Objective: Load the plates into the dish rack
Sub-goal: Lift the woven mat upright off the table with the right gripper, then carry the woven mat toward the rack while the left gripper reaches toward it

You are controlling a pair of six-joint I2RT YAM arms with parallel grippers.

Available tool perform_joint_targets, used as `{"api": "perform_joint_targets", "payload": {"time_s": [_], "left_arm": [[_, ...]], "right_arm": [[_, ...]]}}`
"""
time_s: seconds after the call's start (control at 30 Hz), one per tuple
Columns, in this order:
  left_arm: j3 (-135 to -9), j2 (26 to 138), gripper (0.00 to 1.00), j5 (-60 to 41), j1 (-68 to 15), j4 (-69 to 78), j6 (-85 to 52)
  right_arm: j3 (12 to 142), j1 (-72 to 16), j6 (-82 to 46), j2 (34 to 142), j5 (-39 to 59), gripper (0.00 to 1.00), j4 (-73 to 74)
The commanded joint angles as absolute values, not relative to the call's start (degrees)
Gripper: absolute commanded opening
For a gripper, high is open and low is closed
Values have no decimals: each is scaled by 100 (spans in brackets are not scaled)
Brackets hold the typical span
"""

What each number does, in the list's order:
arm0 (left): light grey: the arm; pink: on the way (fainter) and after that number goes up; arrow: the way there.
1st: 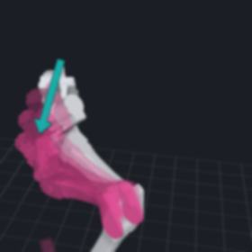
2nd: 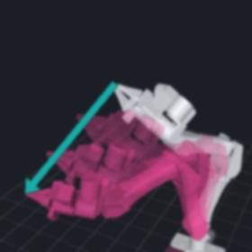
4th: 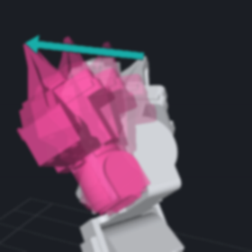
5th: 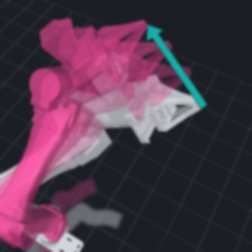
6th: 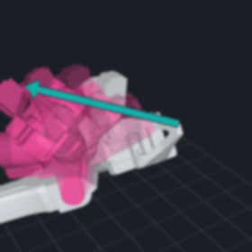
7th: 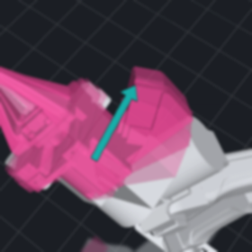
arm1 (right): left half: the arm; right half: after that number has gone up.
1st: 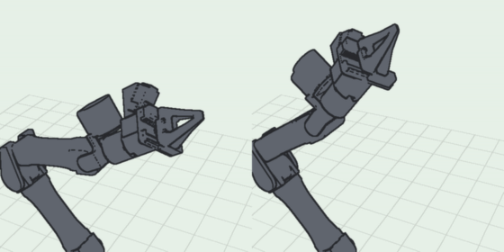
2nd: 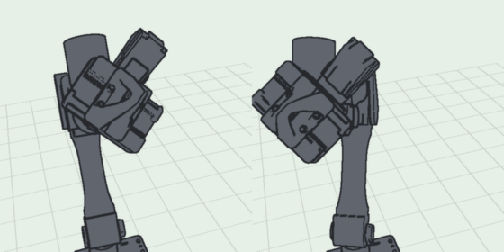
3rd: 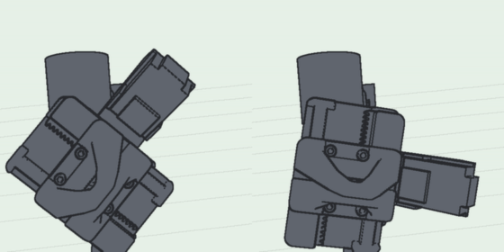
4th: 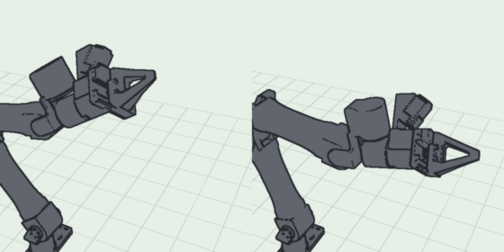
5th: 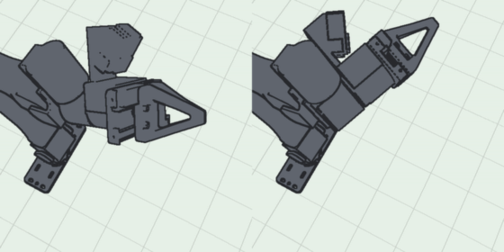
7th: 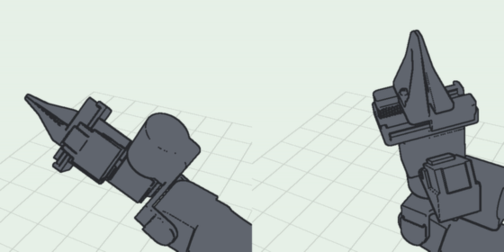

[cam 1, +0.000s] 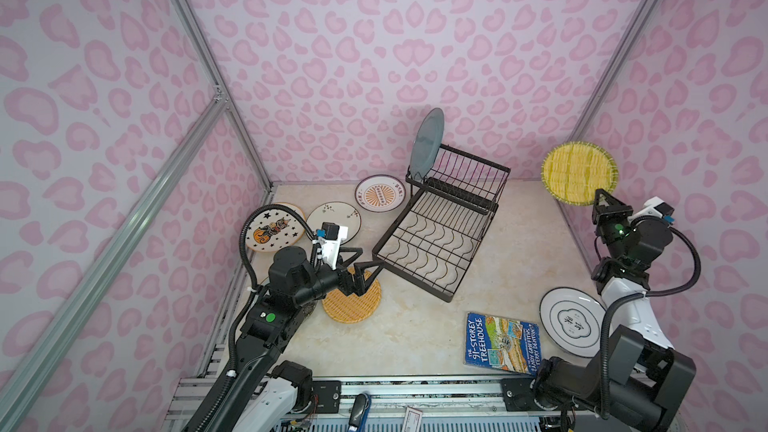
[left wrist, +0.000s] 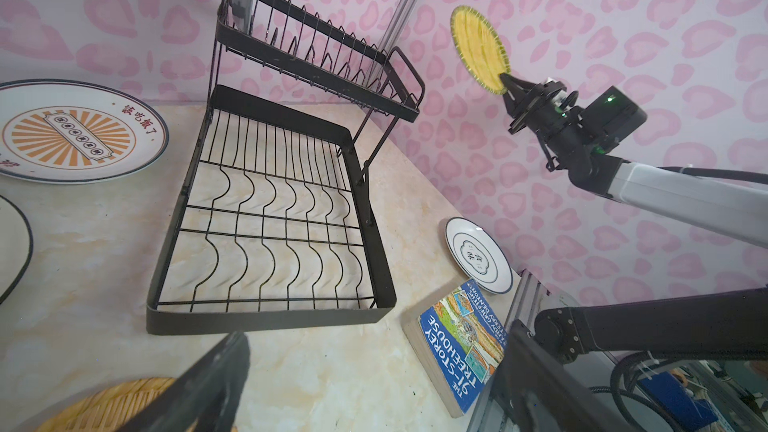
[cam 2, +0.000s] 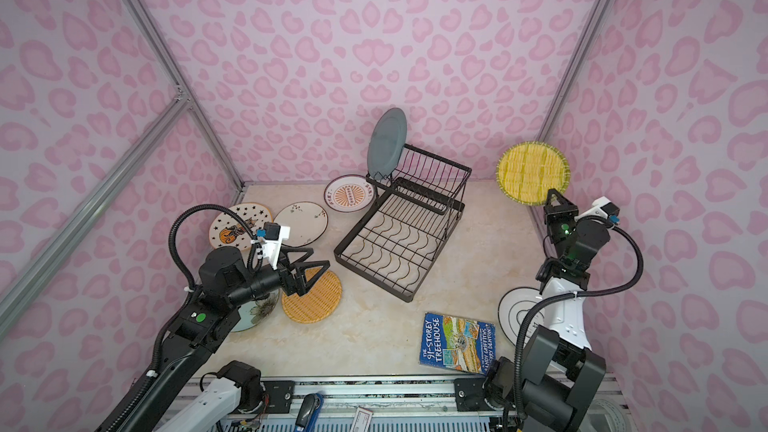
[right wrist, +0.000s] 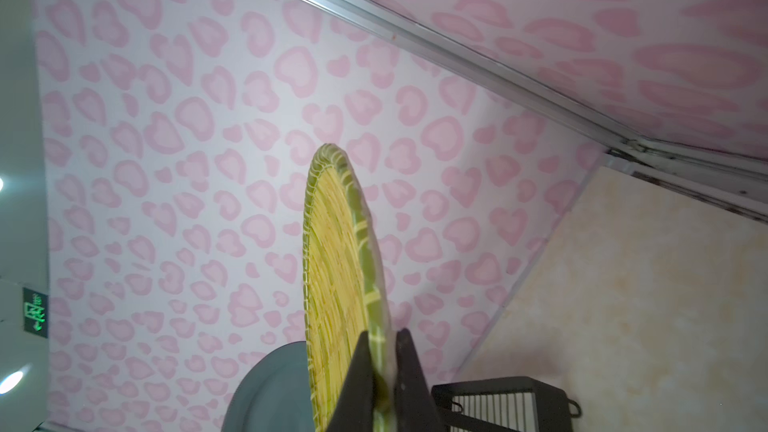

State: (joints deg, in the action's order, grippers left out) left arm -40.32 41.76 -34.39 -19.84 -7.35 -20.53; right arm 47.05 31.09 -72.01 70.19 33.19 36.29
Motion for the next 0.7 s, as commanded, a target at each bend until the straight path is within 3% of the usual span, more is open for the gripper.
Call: {"api": "perform_joint_targets", "payload": {"time_s": [0.0,0.33,0.67], "left_arm": [[-4001,4104,97,-3324,-1980,-646,-1990],[-4065,4178,97,-3304,-1970,-309,-2235],[-4821,5164,99,-3393,-2084,630,-3627]], "right_arm": [[5133,2836,-7287,6830,3165,0,3303],[5810,1297,-6932,6293,3045,0,2596],[5448,-557,-6660,5811,2674,0,1946]]}}
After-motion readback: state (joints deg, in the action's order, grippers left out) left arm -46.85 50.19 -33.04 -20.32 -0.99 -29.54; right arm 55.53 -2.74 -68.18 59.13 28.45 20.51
